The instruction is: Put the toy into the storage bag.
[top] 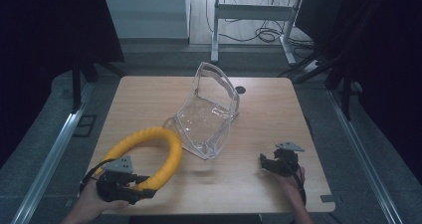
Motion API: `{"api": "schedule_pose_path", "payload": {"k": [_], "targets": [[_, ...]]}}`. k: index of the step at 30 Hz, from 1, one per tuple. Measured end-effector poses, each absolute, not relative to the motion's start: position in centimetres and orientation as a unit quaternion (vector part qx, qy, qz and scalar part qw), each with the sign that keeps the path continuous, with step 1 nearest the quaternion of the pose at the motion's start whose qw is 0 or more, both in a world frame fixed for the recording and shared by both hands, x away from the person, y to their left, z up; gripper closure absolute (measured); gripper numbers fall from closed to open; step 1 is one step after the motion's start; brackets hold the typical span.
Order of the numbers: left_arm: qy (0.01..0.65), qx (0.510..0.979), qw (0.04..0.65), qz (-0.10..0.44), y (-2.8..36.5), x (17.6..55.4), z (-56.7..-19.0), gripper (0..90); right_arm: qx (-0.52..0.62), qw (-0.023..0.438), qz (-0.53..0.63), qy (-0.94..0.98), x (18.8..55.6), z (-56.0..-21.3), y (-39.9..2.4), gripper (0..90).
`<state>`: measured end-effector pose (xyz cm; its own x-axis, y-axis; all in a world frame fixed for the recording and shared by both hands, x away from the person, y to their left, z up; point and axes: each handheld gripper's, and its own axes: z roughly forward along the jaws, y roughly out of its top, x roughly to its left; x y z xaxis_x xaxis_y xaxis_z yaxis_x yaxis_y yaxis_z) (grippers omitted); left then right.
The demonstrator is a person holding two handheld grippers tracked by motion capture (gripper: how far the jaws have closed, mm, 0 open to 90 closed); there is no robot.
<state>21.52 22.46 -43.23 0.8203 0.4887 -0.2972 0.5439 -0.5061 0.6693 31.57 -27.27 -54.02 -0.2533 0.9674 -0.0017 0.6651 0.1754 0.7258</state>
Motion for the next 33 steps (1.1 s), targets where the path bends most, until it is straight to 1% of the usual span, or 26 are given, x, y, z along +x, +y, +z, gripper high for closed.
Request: {"api": "schedule_pose_path", "payload": {"k": [7,12,13,14,17,21,29,33], "targets": [[0.313,0.837,0.447,-0.036,24.1,21.9,-42.2,50.5,0.561,0.243,0.312,0.727,31.6,-54.0,-27.3,18.4],[0.324,0.815,0.48,-0.023,25.4,22.1,-41.1,50.6,0.563,0.243,0.312,0.726,31.6,-54.0,-27.3,18.5],[0.332,0.802,0.497,-0.022,26.0,22.3,-40.7,50.7,0.563,0.243,0.312,0.726,31.6,-54.0,-27.3,18.5],[0.332,0.802,0.497,-0.022,26.0,22.3,-40.7,50.7,0.563,0.243,0.312,0.726,31.6,-54.0,-27.3,18.5],[0.343,0.783,0.519,-0.027,26.8,22.7,-40.4,50.7,0.563,0.243,0.312,0.726,31.6,-54.0,-27.3,18.5],[0.35,0.772,0.53,-0.036,27.4,23.1,-40.2,50.7,0.564,0.243,0.312,0.725,31.6,-54.0,-27.3,18.5],[0.354,0.773,0.526,-0.038,27.2,23.3,-40.1,50.7,0.565,0.243,0.312,0.724,31.7,-54.0,-27.3,18.5],[0.365,0.757,0.541,-0.043,28.0,23.7,-39.7,50.7,0.565,0.245,0.311,0.724,31.7,-54.0,-27.3,18.5]]}}
